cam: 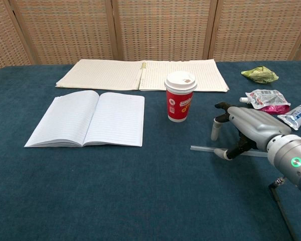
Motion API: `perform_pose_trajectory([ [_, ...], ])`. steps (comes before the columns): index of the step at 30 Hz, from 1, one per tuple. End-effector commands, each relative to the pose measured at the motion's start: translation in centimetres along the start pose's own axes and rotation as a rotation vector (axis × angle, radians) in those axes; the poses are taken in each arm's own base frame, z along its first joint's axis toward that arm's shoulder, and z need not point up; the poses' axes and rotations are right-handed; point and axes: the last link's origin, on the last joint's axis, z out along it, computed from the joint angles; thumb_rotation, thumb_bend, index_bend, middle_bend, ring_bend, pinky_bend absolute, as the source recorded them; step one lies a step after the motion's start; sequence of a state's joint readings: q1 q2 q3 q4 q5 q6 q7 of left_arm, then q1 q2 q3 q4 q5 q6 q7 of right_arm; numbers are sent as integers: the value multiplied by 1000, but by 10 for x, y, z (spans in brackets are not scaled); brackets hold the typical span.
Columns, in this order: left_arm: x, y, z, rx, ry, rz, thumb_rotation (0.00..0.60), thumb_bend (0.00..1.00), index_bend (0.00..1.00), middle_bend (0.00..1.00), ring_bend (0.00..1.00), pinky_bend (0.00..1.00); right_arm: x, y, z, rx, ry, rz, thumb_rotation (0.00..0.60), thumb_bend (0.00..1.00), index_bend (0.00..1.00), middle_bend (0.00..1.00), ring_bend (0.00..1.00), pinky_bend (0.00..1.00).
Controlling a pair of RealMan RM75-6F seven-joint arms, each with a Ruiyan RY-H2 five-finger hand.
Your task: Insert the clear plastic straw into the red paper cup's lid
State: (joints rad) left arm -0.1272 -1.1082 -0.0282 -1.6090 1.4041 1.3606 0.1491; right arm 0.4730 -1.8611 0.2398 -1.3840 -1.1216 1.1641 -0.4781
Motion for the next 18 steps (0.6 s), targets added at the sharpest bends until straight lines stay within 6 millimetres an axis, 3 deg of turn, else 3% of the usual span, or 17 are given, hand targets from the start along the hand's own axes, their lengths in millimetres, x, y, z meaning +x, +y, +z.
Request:
perform_pose_trajectory([
  [1, 0, 0, 0, 1, 0, 0, 600, 70, 0, 0, 0, 0, -4, 2, 2, -4, -10, 2, 600, 497, 515, 105, 0, 0],
  [18, -2, 2, 3, -1, -9, 8, 600, 70, 0, 0, 0, 0, -12, 12, 11, -26, -29, 15, 600, 501, 552, 134, 0, 0],
])
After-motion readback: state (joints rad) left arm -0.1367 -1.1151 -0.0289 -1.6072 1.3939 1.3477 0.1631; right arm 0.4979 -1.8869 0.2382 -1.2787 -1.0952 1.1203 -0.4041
